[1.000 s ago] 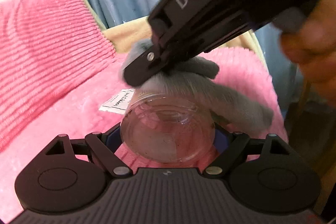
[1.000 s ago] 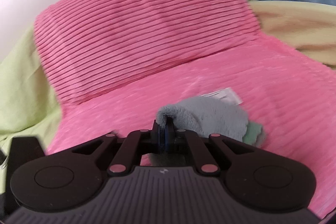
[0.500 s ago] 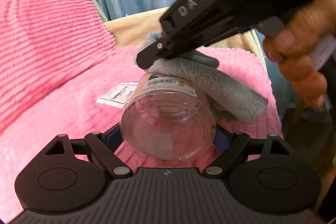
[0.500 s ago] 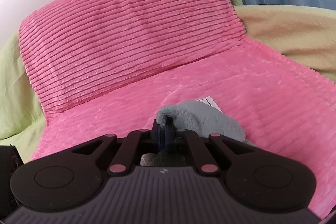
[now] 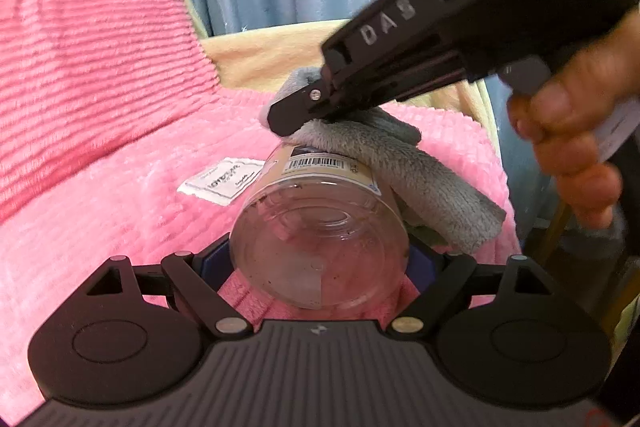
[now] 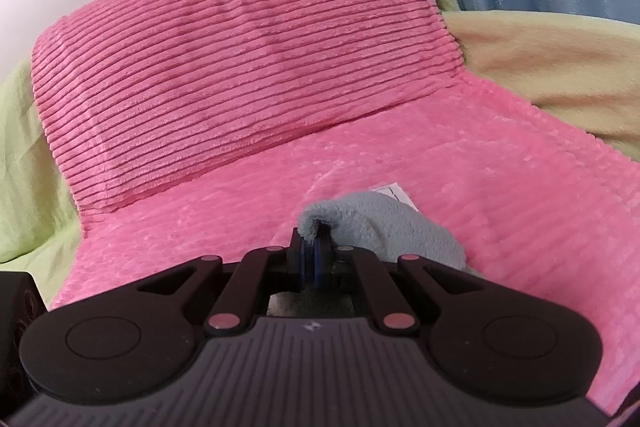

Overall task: Clean container
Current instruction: 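Hold the jar base-up with the left gripper while the right gripper rubs the cloth over its base, then hold the jar with the left gripper while the right gripper wipes the labelled side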

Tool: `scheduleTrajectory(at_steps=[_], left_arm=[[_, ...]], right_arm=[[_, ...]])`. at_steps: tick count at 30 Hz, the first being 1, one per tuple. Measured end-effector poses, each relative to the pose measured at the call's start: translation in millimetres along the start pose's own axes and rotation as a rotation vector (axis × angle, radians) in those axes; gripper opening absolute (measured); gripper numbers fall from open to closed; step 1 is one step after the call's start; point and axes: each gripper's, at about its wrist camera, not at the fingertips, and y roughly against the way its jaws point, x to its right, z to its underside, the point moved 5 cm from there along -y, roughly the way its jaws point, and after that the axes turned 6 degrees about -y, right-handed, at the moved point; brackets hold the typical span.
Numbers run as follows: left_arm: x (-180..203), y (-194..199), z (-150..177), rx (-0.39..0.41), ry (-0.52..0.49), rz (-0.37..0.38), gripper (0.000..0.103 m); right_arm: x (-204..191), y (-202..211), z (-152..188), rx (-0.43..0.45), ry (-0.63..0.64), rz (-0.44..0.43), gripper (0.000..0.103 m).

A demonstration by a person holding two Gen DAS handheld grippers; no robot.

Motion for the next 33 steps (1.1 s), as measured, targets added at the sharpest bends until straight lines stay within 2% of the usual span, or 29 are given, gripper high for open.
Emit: scheduleTrajectory(at_steps=[6, 11, 15, 19, 22, 27, 29, 31, 33], left_arm=[[11, -2, 0, -0.014, -0.121, -0.049, 0.085], [20, -3, 0, -0.013, -0.185, -0.072, 0.085], [16, -2, 0, -0.012, -0.132, -0.055, 0.086], [2, 0, 0, 0.002, 0.036, 0.027, 0.087], [-6, -1, 1, 0.009, 0.113, 0.075, 0.086], [0, 0, 0, 0.009, 0.066, 0.054, 0.085], [3, -1, 0, 0.004, 0.02, 0.033, 0.085], [8, -2, 0, -0.001, -0.029, 0.013, 0.085], [12, -3, -1, -0.001, -0.065, 0.0, 0.085]], right_arm=[[-13, 5, 12, -0.036, 0.073, -0.051, 0.001], [16, -3, -10, -0.009, -0.019, 0.03, 0.001], [19, -3, -12, -0.005, -0.033, 0.038, 0.001], [15, -2, -11, -0.007, -0.024, 0.034, 0.001], [12, -1, -10, -0.009, -0.018, 0.03, 0.001], [5, 0, -7, -0.016, -0.003, 0.021, 0.002], [-13, -3, 4, -0.051, 0.056, -0.021, 0.002], [-22, -4, 8, -0.065, 0.121, -0.022, 0.002], [-17, -8, 3, -0.068, 0.121, -0.013, 0.001]])
